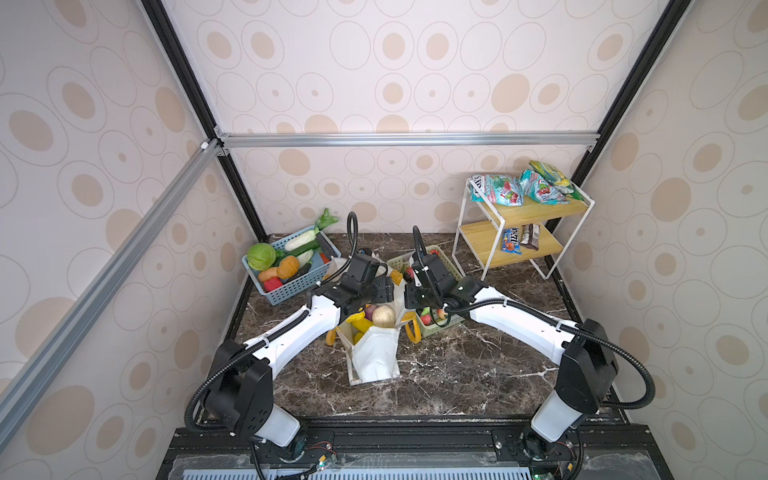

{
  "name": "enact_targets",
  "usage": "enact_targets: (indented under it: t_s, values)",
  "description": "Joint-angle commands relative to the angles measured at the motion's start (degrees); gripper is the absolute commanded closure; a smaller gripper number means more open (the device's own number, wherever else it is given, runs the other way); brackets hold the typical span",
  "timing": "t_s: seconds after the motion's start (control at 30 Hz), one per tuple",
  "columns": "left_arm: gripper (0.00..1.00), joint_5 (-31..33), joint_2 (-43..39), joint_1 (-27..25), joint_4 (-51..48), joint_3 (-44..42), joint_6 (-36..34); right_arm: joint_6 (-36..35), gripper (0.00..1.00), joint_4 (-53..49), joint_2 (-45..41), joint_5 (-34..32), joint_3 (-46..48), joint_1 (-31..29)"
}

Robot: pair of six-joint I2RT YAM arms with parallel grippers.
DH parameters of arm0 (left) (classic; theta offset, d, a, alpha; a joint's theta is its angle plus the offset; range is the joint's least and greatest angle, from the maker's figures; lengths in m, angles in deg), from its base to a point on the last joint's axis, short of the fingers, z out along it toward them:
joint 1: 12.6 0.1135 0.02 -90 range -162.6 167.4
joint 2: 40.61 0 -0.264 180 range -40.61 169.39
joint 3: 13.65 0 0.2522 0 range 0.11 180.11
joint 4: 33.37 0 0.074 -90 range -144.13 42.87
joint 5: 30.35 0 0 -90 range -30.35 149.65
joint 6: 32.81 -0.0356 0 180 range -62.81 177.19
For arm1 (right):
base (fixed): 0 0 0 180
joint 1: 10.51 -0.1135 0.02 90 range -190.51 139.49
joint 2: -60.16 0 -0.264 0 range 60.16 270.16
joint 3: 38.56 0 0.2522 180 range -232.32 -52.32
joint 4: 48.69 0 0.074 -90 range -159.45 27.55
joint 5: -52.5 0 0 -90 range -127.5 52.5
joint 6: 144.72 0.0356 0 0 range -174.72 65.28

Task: Place the food into the grocery bag and tie it
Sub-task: 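Lower the squash into the white bag beside the right gripper, then open the left gripper and raise it out of the bag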

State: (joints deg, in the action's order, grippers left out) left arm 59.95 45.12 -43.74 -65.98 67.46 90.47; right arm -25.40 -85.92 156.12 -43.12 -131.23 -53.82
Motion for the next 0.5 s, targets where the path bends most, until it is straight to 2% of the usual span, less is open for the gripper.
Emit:
enact_targets:
  t_s: [0.0,0.23,0.47]
  values:
    - [0.2,0.16,-1.5,1.21,-3.44,3.99,-2.48,0.91,0.97,1.3,-1.9,-1.3,0.43,0.5]
    - [0.2,0.05,-1.8,4.2,-5.26,8.38,-4.65,0.79,0.97,1.15,-1.63,-1.65,0.43,0.44]
    - [0.19,0.45,-2.41,10.79,-6.3,12.72,-6.46,0.91,0.97,0.99,-1.64,-2.04,0.43,0.43]
